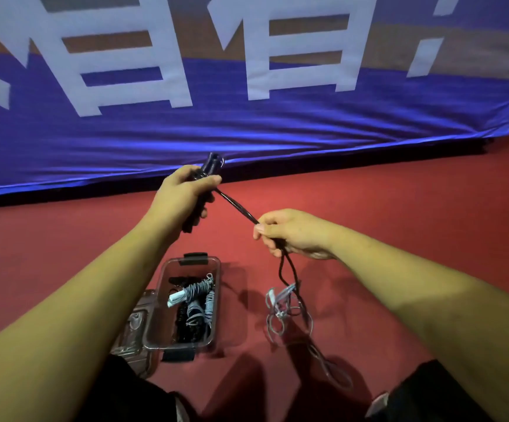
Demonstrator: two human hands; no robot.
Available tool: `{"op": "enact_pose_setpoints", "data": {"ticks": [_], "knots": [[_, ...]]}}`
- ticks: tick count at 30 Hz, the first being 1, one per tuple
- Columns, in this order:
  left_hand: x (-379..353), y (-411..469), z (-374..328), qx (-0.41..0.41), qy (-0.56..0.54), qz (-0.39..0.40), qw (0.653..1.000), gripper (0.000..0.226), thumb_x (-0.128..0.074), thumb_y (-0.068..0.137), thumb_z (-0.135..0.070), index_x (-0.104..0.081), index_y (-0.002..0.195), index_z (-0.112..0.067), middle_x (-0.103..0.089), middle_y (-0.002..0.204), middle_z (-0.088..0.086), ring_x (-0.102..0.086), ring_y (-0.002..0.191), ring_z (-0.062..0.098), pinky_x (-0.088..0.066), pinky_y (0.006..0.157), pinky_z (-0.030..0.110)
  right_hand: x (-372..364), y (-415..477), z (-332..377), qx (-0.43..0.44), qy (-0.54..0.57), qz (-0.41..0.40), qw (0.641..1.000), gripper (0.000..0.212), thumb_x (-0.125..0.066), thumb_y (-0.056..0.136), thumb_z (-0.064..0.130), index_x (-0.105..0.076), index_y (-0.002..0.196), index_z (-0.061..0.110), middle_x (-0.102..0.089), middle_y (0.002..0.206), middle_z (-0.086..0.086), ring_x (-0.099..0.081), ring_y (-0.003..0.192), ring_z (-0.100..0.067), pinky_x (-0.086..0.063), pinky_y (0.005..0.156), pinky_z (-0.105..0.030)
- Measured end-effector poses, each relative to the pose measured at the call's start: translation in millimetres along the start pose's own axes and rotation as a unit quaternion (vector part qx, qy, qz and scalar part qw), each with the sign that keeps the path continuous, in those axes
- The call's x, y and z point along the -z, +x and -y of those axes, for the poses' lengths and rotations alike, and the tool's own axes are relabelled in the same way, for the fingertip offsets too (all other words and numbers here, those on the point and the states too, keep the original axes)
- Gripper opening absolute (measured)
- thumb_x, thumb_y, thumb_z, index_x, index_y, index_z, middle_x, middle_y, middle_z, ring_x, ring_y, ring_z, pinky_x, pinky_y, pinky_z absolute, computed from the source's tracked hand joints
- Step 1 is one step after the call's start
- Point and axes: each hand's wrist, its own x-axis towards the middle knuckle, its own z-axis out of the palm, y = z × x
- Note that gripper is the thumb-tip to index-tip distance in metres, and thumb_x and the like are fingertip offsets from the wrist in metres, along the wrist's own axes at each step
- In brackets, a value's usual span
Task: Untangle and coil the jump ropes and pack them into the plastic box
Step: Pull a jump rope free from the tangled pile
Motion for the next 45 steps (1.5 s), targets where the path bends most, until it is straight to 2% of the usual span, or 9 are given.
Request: {"op": "enact_pose_setpoints", "data": {"ticks": [2, 7, 15, 18, 21, 29, 32, 43, 45], "knots": [[7.0, 8.3, 11.1, -0.034, 0.122, -0.036, 0.991, 0.023, -0.073, 0.085, -0.028, -0.061, 0.104, -0.022, -0.063, 0.076, 0.003, -0.051, 0.048, 0.017, -0.033, 0.038, 0.019, -7.1, -0.2, 6.9, 0.0, -0.007, -0.001, 1.0, 0.019, -0.042, 0.102, 0.014, -0.057, 0.093, 0.005, -0.049, 0.064, -0.006, -0.039, 0.043, -0.01, -0.033, 0.046, -0.022], [13.5, 20.7, 31.5, -0.089, 0.43, 0.004, 0.898, 0.044, -0.074, 0.081, -0.049, -0.057, 0.118, -0.036, -0.068, 0.109, -0.003, -0.063, 0.103, 0.025, -0.051, 0.088, 0.04, -11.4, -7.7, 34.7, 0.036, -0.091, -0.023, 0.995, 0.015, -0.062, 0.092, 0.015, -0.064, 0.083, 0.004, -0.045, 0.053, 0.0, -0.036, 0.041, -0.011, -0.03, 0.043, -0.021], [-6.1, -1.8, 28.3, -0.096, 0.595, 0.239, 0.761, 0.051, -0.076, 0.077, -0.049, -0.055, 0.124, -0.043, -0.069, 0.112, -0.01, -0.064, 0.106, 0.02, -0.049, 0.084, 0.03, -3.0, -12.5, 49.4, 0.118, -0.267, -0.081, 0.953, 0.014, -0.063, 0.091, 0.014, -0.072, 0.083, 0.006, -0.054, 0.046, 0.011, -0.045, 0.044, 0.001, -0.034, 0.049, -0.016], [-22.4, -23.7, 18.6, -0.137, 0.514, 0.306, 0.79, 0.042, -0.071, 0.067, -0.072, -0.063, 0.097, -0.045, -0.066, 0.079, -0.02, -0.064, 0.083, 0.005, -0.043, 0.07, 0.025, 3.9, -13.4, 51.1, 0.151, -0.295, -0.117, 0.936, 0.015, -0.064, 0.09, 0.016, -0.072, 0.083, 0.006, -0.069, 0.069, -0.001, -0.052, 0.062, -0.002, -0.045, 0.065, -0.031], [-25.8, -33.7, 8.1, -0.167, 0.433, 0.266, 0.845, 0.052, -0.056, 0.06, -0.087, -0.067, 0.091, -0.046, -0.067, 0.071, -0.014, -0.061, 0.069, 0.002, -0.047, 0.066, 0.028, 17.5, -12.2, 46.1, 0.15, -0.212, -0.126, 0.957, 0.011, -0.061, 0.093, 0.012, -0.068, 0.083, 0.01, -0.055, 0.046, 0.015, -0.045, 0.044, 0.001, -0.035, 0.049, -0.015], [-28.0, -39.0, -9.4, -0.108, 0.077, 0.184, 0.974, 0.019, -0.06, 0.095, -0.035, -0.061, 0.096, -0.016, -0.057, 0.057, 0.003, -0.046, 0.04, 0.019, -0.03, 0.035, 0.018, 27.5, 1.9, 11.2, 0.071, 0.014, -0.049, 0.996, 0.032, -0.059, 0.092, 0.036, -0.06, 0.071, 0.011, -0.034, 0.055, -0.008, -0.033, 0.045, -0.015, -0.028, 0.05, -0.03], [-30.5, -31.7, -12.7, -0.039, -0.06, 0.158, 0.985, 0.015, -0.054, 0.097, -0.043, -0.064, 0.106, -0.036, -0.056, 0.06, 0.004, -0.045, 0.042, 0.019, -0.031, 0.04, 0.019, 16.7, 6.1, 8.3, 0.049, 0.092, -0.015, 0.994, 0.034, -0.055, 0.094, 0.036, -0.054, 0.072, 0.01, -0.038, 0.052, -0.009, -0.03, 0.044, -0.012, -0.034, 0.046, -0.026], [-25.2, -13.1, -15.4, 0.017, -0.155, 0.04, 0.987, 0.03, -0.055, 0.093, -0.054, -0.053, 0.089, -0.024, -0.056, 0.063, 0.0, -0.047, 0.043, 0.017, -0.032, 0.042, 0.02, 3.2, 21.0, -50.0, -0.03, -0.115, -0.102, 0.988, 0.023, -0.071, 0.086, 0.029, -0.06, 0.071, 0.016, -0.055, 0.068, -0.004, -0.049, 0.062, -0.015, -0.04, 0.057, -0.027], [-23.8, -13.1, -16.8, 0.014, -0.157, 0.039, 0.987, 0.03, -0.054, 0.094, -0.053, -0.054, 0.088, -0.024, -0.056, 0.063, 0.0, -0.047, 0.044, 0.017, -0.032, 0.042, 0.02, -1.8, 21.2, -59.9, -0.057, -0.048, -0.108, 0.991, 0.018, -0.07, 0.088, 0.024, -0.061, 0.074, 0.016, -0.057, 0.071, -0.005, -0.051, 0.066, -0.02, -0.045, 0.057, -0.027]]}}
